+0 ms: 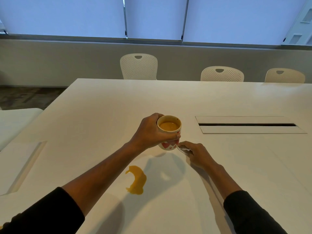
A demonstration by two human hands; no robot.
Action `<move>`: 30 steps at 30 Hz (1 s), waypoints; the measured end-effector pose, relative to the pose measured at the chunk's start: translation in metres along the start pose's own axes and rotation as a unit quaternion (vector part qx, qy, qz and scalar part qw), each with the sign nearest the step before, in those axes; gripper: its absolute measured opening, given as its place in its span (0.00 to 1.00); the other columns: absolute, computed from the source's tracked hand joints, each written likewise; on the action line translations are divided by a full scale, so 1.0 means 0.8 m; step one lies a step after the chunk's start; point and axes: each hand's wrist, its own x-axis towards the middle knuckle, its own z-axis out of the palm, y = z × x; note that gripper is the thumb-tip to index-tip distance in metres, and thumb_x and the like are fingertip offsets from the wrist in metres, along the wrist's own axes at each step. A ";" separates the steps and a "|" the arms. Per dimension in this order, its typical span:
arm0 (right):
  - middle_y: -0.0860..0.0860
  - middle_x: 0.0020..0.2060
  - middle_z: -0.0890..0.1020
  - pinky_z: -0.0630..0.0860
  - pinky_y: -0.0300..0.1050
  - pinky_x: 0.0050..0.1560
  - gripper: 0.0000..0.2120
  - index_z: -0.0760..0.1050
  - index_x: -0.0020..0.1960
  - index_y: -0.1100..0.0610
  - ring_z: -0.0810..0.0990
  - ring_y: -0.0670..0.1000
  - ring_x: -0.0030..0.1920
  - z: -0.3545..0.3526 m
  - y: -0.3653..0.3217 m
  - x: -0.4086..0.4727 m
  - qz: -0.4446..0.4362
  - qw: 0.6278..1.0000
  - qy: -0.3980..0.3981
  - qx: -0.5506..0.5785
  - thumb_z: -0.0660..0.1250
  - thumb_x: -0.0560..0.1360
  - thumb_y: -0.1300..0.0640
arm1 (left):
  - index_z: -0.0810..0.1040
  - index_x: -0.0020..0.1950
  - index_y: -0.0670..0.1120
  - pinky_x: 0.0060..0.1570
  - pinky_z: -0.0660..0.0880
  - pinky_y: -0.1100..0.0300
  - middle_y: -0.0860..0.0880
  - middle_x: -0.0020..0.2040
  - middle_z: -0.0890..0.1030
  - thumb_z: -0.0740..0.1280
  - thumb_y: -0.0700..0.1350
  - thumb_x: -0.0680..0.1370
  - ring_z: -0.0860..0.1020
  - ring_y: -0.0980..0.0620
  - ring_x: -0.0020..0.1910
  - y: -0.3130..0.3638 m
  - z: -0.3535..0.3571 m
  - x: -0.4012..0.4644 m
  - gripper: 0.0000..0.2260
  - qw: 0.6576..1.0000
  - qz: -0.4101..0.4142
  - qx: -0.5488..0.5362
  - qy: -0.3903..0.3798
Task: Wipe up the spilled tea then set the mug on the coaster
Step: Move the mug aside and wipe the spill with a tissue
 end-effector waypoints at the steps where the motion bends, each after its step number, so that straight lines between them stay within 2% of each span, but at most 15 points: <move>1: 0.49 0.63 0.86 0.83 0.49 0.62 0.21 0.81 0.69 0.52 0.86 0.52 0.60 0.001 0.001 -0.004 -0.011 1.000 -0.012 -0.003 0.73 0.79 0.68 | 0.76 0.67 0.49 0.43 0.76 0.73 0.55 0.59 0.82 0.80 0.62 0.67 0.81 0.55 0.52 -0.001 0.002 0.002 0.34 1.000 0.000 0.000 0.001; 5: 0.48 0.65 0.86 0.83 0.45 0.64 0.22 0.79 0.71 0.51 0.86 0.51 0.62 0.003 0.004 -0.025 -0.059 0.997 -0.042 -0.006 0.71 0.80 0.68 | 0.76 0.67 0.49 0.42 0.75 0.74 0.55 0.59 0.82 0.80 0.62 0.67 0.81 0.55 0.51 -0.004 0.008 0.005 0.34 1.000 0.002 0.000 0.004; 9: 0.45 0.66 0.85 0.76 0.29 0.63 0.25 0.79 0.72 0.49 0.85 0.48 0.63 0.004 0.002 -0.056 -0.063 0.996 -0.068 0.014 0.71 0.79 0.68 | 0.76 0.67 0.49 0.44 0.78 0.69 0.54 0.59 0.82 0.80 0.62 0.66 0.81 0.53 0.52 -0.007 0.015 0.008 0.34 1.000 -0.002 -0.008 0.002; 10: 0.45 0.65 0.85 0.76 0.28 0.63 0.25 0.79 0.71 0.48 0.85 0.47 0.63 0.003 0.000 -0.063 -0.062 0.995 -0.074 0.022 0.71 0.79 0.68 | 0.76 0.67 0.49 0.44 0.78 0.69 0.54 0.59 0.82 0.80 0.62 0.66 0.81 0.53 0.52 -0.008 0.017 0.008 0.34 1.000 -0.004 -0.008 0.003; 14: 0.41 0.65 0.85 0.81 0.39 0.62 0.26 0.81 0.70 0.46 0.85 0.43 0.60 -0.006 -0.020 -0.097 -0.075 0.991 -0.093 0.061 0.69 0.77 0.69 | 0.76 0.66 0.49 0.46 0.80 0.67 0.55 0.59 0.82 0.81 0.63 0.65 0.82 0.54 0.53 -0.010 0.029 0.008 0.35 1.000 -0.011 -0.014 0.001; 18: 0.37 0.63 0.85 0.81 0.41 0.63 0.29 0.83 0.67 0.43 0.85 0.41 0.61 -0.014 -0.049 -0.144 -0.052 0.981 -0.140 0.123 0.66 0.73 0.69 | 0.77 0.66 0.50 0.50 0.83 0.60 0.54 0.59 0.83 0.80 0.63 0.66 0.82 0.52 0.55 -0.016 0.045 0.008 0.34 0.999 -0.018 -0.028 -0.005; 21: 0.43 0.61 0.87 0.79 0.43 0.65 0.29 0.86 0.63 0.49 0.85 0.48 0.63 -0.033 -0.062 -0.174 -0.043 0.939 -0.229 0.253 0.63 0.72 0.73 | 0.77 0.66 0.51 0.49 0.82 0.63 0.56 0.58 0.83 0.80 0.64 0.64 0.82 0.53 0.54 -0.023 0.057 0.006 0.35 0.999 -0.029 -0.035 -0.004; 23: 0.50 0.61 0.88 0.79 0.48 0.68 0.22 0.86 0.63 0.54 0.85 0.54 0.63 -0.049 -0.061 -0.191 -0.028 0.902 -0.277 0.331 0.66 0.77 0.73 | 0.77 0.66 0.51 0.48 0.82 0.64 0.56 0.58 0.82 0.80 0.65 0.64 0.82 0.53 0.54 -0.028 0.067 0.005 0.35 0.999 -0.036 -0.039 -0.008; 27: 0.53 0.57 0.89 0.80 0.49 0.66 0.11 0.87 0.61 0.56 0.86 0.56 0.60 -0.067 -0.049 -0.223 0.045 0.893 -0.183 0.409 0.74 0.79 0.60 | 0.77 0.66 0.52 0.47 0.81 0.66 0.58 0.57 0.82 0.79 0.68 0.63 0.82 0.55 0.53 -0.035 0.085 0.005 0.36 0.998 -0.046 -0.050 -0.014; 30: 0.51 0.57 0.89 0.79 0.45 0.65 0.10 0.88 0.59 0.54 0.86 0.54 0.60 -0.068 -0.038 -0.239 0.066 0.910 -0.135 0.386 0.74 0.80 0.61 | 0.76 0.65 0.55 0.45 0.79 0.69 0.60 0.56 0.81 0.76 0.71 0.60 0.82 0.58 0.52 -0.035 0.099 0.005 0.38 0.996 -0.053 -0.063 -0.021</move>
